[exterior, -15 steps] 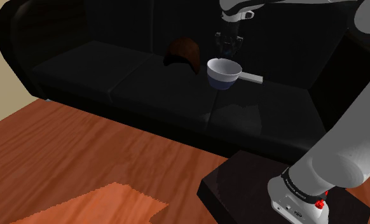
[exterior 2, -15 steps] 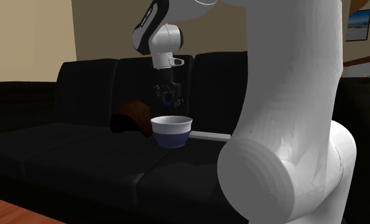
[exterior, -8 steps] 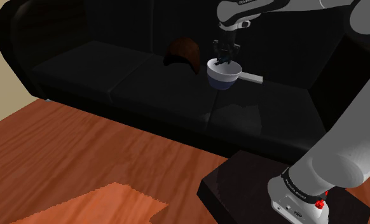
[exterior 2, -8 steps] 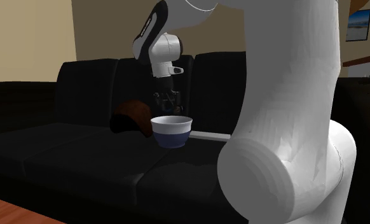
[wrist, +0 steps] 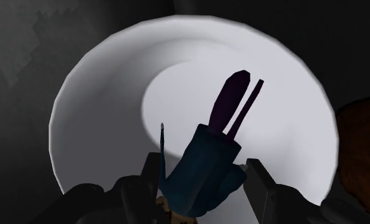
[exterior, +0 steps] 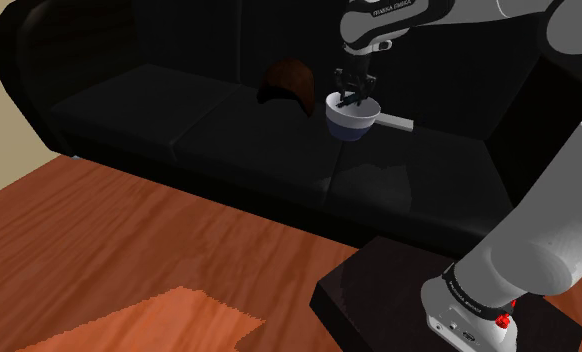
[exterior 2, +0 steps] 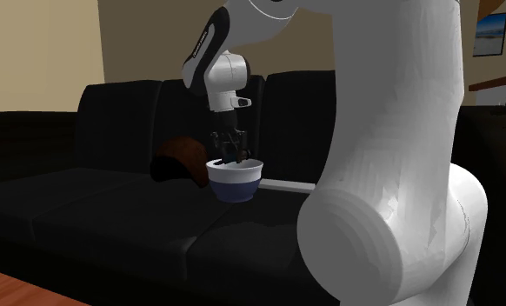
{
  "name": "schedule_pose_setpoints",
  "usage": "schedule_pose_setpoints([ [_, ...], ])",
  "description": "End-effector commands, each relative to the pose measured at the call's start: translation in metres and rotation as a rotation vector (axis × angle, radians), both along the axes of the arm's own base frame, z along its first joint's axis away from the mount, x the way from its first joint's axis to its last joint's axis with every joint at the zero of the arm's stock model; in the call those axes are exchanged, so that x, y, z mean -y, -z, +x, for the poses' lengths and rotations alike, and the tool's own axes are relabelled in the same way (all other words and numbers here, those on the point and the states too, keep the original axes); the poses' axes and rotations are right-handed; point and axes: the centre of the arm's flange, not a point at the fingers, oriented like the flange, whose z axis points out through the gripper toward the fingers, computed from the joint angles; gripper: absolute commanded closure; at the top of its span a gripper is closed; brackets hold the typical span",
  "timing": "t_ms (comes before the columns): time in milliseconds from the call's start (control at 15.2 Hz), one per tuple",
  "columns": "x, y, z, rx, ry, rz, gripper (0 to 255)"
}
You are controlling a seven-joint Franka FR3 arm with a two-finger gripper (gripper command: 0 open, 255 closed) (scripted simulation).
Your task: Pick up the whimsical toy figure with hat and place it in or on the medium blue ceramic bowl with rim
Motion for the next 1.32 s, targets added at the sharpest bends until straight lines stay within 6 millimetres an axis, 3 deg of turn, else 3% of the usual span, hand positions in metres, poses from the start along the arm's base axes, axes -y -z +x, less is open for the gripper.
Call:
schedule_pose_setpoints([
  [0,0.0,0.0,0.0,0.0,0.0,0.0,255],
  [66,0.0,0.0,0.0,0.0,0.0,0.0,255],
  [132,0.0,0.0,0.0,0.0,0.0,0.0,0],
  [462,0.0,0.0,0.0,0.0,0.0,0.0,0],
  [726,-0.007,-0.049,0.0,0.0,0.0,0.0,0],
  [1254,-0.007,-0.049,0.0,0.0,0.0,0.0,0],
])
